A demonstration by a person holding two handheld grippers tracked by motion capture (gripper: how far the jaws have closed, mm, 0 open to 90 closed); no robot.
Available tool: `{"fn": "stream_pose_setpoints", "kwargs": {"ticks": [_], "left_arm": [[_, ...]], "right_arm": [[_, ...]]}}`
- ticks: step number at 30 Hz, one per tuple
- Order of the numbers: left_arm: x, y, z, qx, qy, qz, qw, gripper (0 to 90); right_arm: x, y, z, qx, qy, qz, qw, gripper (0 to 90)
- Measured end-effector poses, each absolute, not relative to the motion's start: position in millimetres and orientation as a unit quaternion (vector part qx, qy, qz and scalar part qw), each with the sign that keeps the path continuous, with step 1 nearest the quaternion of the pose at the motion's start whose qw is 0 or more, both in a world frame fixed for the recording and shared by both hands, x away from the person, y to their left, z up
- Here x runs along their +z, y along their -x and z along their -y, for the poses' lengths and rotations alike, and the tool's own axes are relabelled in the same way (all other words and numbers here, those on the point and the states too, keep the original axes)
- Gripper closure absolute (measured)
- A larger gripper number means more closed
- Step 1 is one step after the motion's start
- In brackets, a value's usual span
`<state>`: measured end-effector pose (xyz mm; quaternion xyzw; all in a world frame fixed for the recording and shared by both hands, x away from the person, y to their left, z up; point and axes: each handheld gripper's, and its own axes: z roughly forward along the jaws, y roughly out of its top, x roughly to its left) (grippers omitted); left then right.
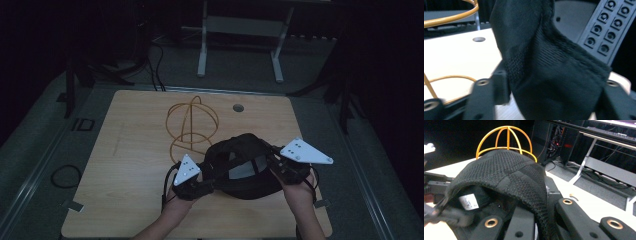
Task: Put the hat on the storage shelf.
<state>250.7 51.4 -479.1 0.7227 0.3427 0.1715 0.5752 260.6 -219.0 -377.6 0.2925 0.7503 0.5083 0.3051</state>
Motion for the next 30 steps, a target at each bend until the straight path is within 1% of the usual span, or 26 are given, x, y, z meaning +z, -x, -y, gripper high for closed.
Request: {"fn": "stream_pose_setpoints", "kwargs": {"ticks": [2, 4, 5, 6, 7, 12, 15, 16, 19, 20, 23, 25, 27, 30], "left_arm": [[-476, -250, -50, 0.183, -0.723, -0.340, 0.573, 57.7], [-474, -248, -47, 0.199, -0.724, -0.342, 0.565, 71.0], [-473, -247, -46, 0.205, -0.725, -0.342, 0.562, 79.4], [-471, -246, -46, 0.213, -0.723, -0.345, 0.560, 84.9], [-471, -246, -46, 0.213, -0.722, -0.346, 0.560, 88.0], [-467, -245, -45, 0.227, -0.724, -0.347, 0.551, 89.4], [-464, -245, -45, 0.233, -0.723, -0.347, 0.551, 89.8], [-462, -245, -45, 0.233, -0.723, -0.344, 0.551, 89.8], [-457, -244, -44, 0.237, -0.724, -0.337, 0.553, 89.9], [-454, -243, -43, 0.248, -0.725, -0.330, 0.551, 89.9], [-450, -241, -39, 0.260, -0.728, -0.318, 0.549, 89.9], [-447, -240, -36, 0.261, -0.732, -0.313, 0.547, 89.9], [-444, -240, -34, 0.264, -0.732, -0.311, 0.545, 90.0], [-440, -240, -33, 0.267, -0.732, -0.308, 0.546, 90.0]], "right_arm": [[-379, -260, 220, 0.507, -0.294, -0.750, 0.306, 88.1], [-381, -258, 221, 0.510, -0.294, -0.750, 0.301, 88.1], [-382, -258, 221, 0.508, -0.295, -0.751, 0.300, 88.1], [-383, -257, 221, 0.508, -0.294, -0.752, 0.301, 88.1], [-385, -256, 222, 0.509, -0.295, -0.752, 0.298, 88.0], [-391, -253, 226, 0.512, -0.298, -0.753, 0.287, 87.4], [-394, -250, 231, 0.522, -0.302, -0.748, 0.277, 81.6], [-394, -250, 232, 0.525, -0.301, -0.747, 0.277, 80.9], [-394, -243, 237, 0.527, -0.294, -0.747, 0.277, 71.4], [-395, -242, 238, 0.528, -0.294, -0.747, 0.276, 69.1], [-399, -234, 244, 0.536, -0.291, -0.748, 0.263, 54.8], [-404, -231, 248, 0.529, -0.293, -0.755, 0.254, 48.3], [-408, -228, 252, 0.521, -0.293, -0.764, 0.244, 43.6], [-413, -225, 257, 0.515, -0.289, -0.778, 0.216, 37.9]]}}
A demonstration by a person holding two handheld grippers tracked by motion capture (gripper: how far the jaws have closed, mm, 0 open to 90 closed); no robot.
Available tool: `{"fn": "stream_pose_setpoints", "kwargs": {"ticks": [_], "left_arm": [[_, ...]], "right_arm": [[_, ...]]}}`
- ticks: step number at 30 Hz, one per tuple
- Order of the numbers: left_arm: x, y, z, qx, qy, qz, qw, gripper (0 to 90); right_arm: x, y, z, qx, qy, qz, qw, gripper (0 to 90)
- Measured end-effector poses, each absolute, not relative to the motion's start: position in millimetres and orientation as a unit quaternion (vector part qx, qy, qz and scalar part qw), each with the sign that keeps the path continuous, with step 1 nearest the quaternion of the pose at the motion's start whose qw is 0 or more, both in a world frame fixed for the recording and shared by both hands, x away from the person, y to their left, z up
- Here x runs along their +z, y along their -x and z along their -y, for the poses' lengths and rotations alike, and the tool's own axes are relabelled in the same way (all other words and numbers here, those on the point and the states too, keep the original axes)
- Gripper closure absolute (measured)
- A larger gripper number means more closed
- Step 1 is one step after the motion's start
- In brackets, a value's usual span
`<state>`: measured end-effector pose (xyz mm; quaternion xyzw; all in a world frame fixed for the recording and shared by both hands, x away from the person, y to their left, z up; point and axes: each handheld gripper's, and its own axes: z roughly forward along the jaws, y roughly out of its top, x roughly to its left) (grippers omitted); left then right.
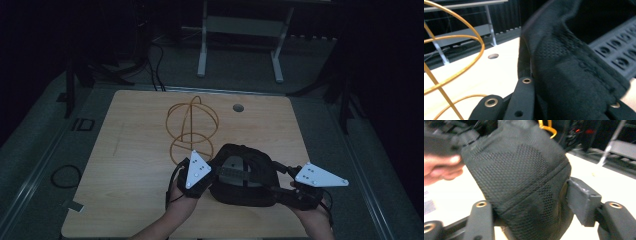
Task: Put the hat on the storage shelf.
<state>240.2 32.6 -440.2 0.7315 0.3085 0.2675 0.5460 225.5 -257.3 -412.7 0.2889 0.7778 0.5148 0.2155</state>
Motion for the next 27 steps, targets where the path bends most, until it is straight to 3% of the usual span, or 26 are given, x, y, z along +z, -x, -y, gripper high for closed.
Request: {"fn": "stream_pose_setpoints", "kwargs": {"ticks": [9, 12, 15, 18, 22, 27], "left_arm": [[-430, -236, -28, 0.290, -0.732, -0.295, 0.542, 90.0], [-426, -233, -30, 0.307, -0.730, -0.276, 0.544, 89.9], [-424, -231, -34, 0.312, -0.726, -0.254, 0.558, 89.8], [-421, -231, -41, 0.317, -0.729, -0.217, 0.566, 89.8], [-413, -231, -52, 0.304, -0.734, -0.160, 0.586, 89.8], [-405, -237, -69, 0.270, -0.720, -0.112, 0.629, 89.8]], "right_arm": [[-421, -208, 265, 0.502, -0.246, -0.813, 0.163, 23.1], [-418, -199, 274, 0.507, -0.230, -0.816, 0.153, 22.5], [-411, -191, 287, 0.530, -0.215, -0.809, 0.138, 29.2], [-402, -187, 298, 0.536, -0.210, -0.803, 0.154, 35.3], [-391, -190, 305, 0.531, -0.210, -0.800, 0.184, 36.6], [-381, -194, 296, 0.550, -0.185, -0.794, 0.180, 40.4]]}}
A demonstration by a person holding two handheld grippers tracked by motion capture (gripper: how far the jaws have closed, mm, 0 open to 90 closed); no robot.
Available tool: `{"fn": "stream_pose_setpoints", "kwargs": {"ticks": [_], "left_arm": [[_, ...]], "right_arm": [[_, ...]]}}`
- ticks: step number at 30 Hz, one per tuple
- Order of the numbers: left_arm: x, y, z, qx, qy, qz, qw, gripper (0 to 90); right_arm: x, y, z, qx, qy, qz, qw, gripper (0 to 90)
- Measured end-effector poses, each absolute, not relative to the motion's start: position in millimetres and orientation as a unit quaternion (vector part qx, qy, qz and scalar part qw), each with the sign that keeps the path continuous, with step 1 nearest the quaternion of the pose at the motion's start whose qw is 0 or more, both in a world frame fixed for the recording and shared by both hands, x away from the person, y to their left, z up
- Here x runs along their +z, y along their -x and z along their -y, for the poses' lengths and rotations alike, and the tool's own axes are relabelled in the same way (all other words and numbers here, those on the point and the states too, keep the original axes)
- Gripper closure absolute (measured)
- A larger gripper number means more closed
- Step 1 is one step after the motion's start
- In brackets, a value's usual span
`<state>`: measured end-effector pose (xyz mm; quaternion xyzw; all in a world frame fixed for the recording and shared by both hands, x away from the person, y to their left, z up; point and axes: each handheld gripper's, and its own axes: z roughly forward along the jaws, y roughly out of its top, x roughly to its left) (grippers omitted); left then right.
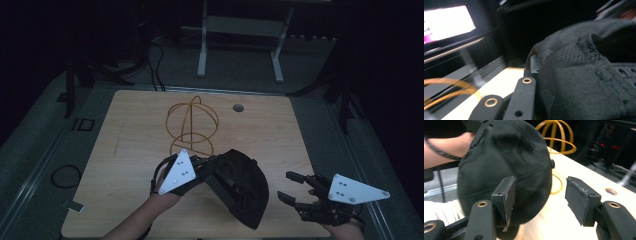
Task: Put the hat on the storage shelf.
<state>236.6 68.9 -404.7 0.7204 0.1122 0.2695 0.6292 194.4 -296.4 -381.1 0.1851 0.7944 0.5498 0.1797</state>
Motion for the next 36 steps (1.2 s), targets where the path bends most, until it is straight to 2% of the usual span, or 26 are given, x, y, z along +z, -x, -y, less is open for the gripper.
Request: {"fn": "stream_pose_setpoints", "kwargs": {"ticks": [3, 9, 12, 19, 22, 25, 26, 28, 30, 32, 36], "left_arm": [[-401, -242, -79, 0.217, -0.712, -0.085, 0.663, 89.7], [-401, -241, -80, 0.188, -0.720, -0.051, 0.666, 89.8], [-402, -239, -77, 0.179, -0.718, -0.050, 0.671, 89.7], [-401, -238, -76, 0.180, -0.709, -0.048, 0.680, 89.8], [-400, -238, -76, 0.183, -0.707, -0.050, 0.681, 89.8], [-400, -238, -75, 0.183, -0.707, -0.050, 0.681, 89.7], [-400, -238, -75, 0.183, -0.707, -0.051, 0.681, 89.7], [-401, -239, -75, 0.178, -0.706, -0.053, 0.683, 89.7], [-402, -239, -75, 0.179, -0.708, -0.056, 0.681, 89.7], [-402, -240, -76, 0.179, -0.707, -0.061, 0.682, 89.7], [-401, -240, -78, 0.181, -0.702, -0.065, 0.686, 89.5]], "right_arm": [[-378, -194, 281, 0.549, -0.157, -0.802, 0.175, 39.1], [-366, -197, 254, 0.550, -0.115, -0.806, 0.184, 37.0], [-362, -204, 240, 0.551, -0.103, -0.811, 0.170, 35.7], [-364, -218, 222, 0.532, -0.101, -0.823, 0.174, 35.3], [-367, -224, 223, 0.536, -0.111, -0.823, 0.155, 39.1], [-370, -225, 224, 0.533, -0.112, -0.826, 0.147, 48.1], [-370, -225, 223, 0.529, -0.115, -0.828, 0.146, 55.5], [-371, -224, 222, 0.526, -0.116, -0.830, 0.142, 63.9], [-371, -223, 222, 0.524, -0.125, -0.830, 0.145, 78.2], [-369, -221, 223, 0.530, -0.137, -0.822, 0.157, 86.8], [-363, -216, 224, 0.540, -0.145, -0.812, 0.168, 88.2]]}}
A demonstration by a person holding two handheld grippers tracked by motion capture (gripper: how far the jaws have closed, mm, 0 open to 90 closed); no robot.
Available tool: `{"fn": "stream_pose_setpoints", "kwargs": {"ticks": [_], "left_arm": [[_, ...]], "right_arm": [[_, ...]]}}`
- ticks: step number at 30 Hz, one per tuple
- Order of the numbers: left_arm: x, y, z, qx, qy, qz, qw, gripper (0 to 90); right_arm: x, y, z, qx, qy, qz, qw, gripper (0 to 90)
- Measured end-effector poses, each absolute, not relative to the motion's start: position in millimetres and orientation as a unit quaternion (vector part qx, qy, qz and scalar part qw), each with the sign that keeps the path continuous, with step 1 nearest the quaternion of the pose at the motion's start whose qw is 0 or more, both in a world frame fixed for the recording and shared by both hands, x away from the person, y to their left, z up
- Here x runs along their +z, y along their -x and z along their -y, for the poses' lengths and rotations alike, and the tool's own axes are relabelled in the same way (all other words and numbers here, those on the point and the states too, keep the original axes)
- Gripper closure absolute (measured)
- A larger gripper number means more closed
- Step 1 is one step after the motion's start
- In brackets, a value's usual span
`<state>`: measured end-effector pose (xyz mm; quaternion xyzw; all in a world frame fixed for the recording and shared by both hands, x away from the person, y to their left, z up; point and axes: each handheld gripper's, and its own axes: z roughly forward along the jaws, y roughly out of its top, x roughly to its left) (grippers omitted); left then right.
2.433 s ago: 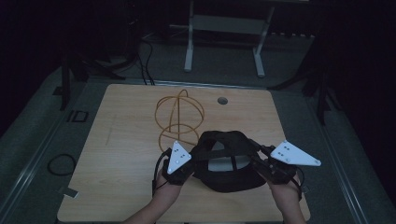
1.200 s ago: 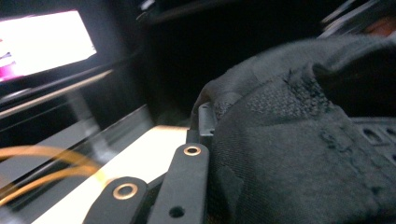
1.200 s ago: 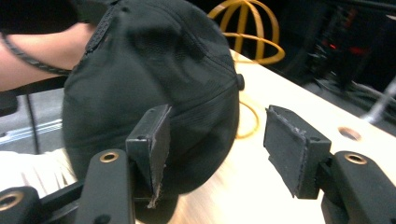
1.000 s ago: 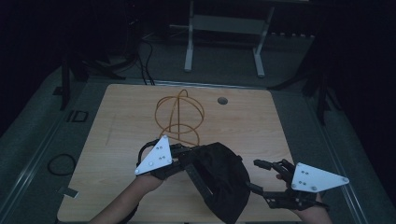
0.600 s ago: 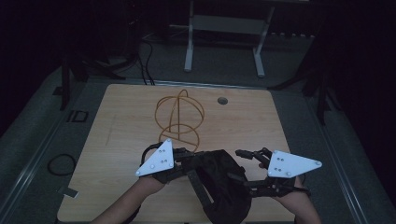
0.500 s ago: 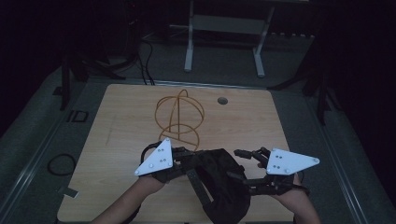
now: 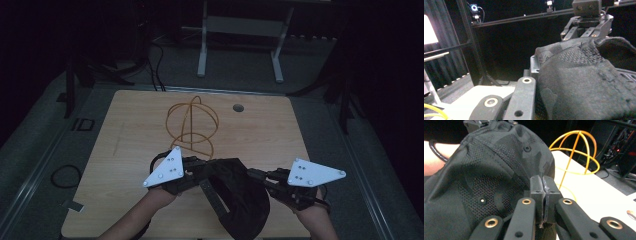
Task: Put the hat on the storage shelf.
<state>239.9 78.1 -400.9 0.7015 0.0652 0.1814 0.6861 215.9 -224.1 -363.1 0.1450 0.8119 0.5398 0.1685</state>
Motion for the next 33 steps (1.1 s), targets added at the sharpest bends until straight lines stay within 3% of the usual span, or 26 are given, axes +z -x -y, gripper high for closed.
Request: {"fn": "stream_pose_setpoints", "kwargs": {"ticks": [6, 9, 11, 16, 28, 31, 33], "left_arm": [[-400, -239, -79, 0.201, -0.701, -0.074, 0.680, 88.7], [-399, -238, -81, 0.213, -0.701, -0.086, 0.675, 82.2], [-398, -239, -83, 0.214, -0.708, -0.097, 0.666, 67.2], [-403, -236, -94, 0.214, -0.721, -0.126, 0.647, 52.8], [-435, -232, -142, 0.204, -0.727, -0.199, 0.624, 39.6], [-444, -231, -155, 0.200, -0.723, -0.221, 0.623, 31.5], [-451, -231, -162, 0.195, -0.722, -0.238, 0.620, 20.9]], "right_arm": [[-354, -213, 227, 0.553, -0.160, -0.795, 0.188, 88.6], [-352, -212, 227, 0.557, -0.166, -0.790, 0.197, 88.6], [-349, -213, 230, 0.563, -0.172, -0.783, 0.200, 88.6], [-338, -220, 238, 0.571, -0.192, -0.765, 0.227, 88.6], [-300, -262, 224, 0.566, -0.221, -0.738, 0.295, 88.6], [-291, -276, 213, 0.558, -0.223, -0.737, 0.308, 88.6], [-286, -288, 205, 0.554, -0.228, -0.736, 0.316, 88.6]]}}
